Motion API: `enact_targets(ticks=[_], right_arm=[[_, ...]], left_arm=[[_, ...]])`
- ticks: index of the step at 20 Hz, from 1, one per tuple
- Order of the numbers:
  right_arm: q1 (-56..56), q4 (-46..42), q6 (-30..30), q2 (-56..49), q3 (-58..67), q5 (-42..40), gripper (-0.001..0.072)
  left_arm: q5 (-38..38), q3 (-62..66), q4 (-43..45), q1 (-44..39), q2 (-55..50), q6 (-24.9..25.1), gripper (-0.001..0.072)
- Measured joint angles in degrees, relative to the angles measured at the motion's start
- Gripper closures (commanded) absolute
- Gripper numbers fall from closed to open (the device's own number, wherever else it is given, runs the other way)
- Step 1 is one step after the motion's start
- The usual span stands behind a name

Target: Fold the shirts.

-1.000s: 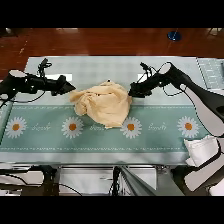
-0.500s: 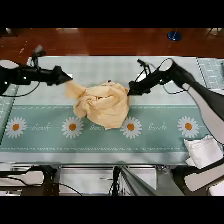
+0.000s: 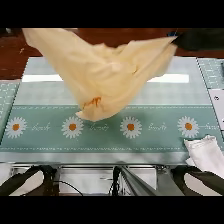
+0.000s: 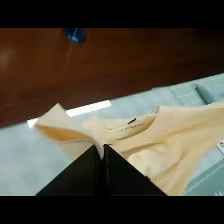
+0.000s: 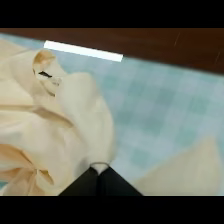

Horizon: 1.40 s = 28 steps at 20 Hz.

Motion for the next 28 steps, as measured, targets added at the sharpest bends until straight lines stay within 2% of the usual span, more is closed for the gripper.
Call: enact_targets(ticks=[4,8,13,16,20,24,28], right_arm=[[-2.75,-3.54,0.02,9.55,5.84,-0.48,0.0695],[-3.61,-9.62,2.32,16.98,8.83,-0.74,0.0695],[-3.87,-13.38,4.81,23.78,9.79,-0.79,0.0695],[-3.89,-14.45,6.45,26.36,9.92,-0.94,0.0695],[-3.89,-14.95,8.83,27.89,10.99,-3.17,0.0695],[-3.89,-15.65,10.84,27.85,12.5,-7.02,0.0695],[-3.89,-20.2,12.28,23.19,12.96,0.24,0.0695]], left_arm=[[2.21,3.19,5.42,0.26,11.76,-0.66,0.0676],[3.39,4.07,13.81,0.35,21.16,-5.25,0.0676],[3.98,4.33,18.43,0.35,29.33,-9.35,0.0676],[4.39,4.39,19.15,0.35,32.46,-9.68,0.0676],[7.17,4.39,20.63,0.35,35.1,-6.67,0.0676],[10.43,4.24,23.96,0.35,35.74,-5.68,0.0677],[4.44,1.18,25.7,0.35,33.33,-8.48,0.0677]])
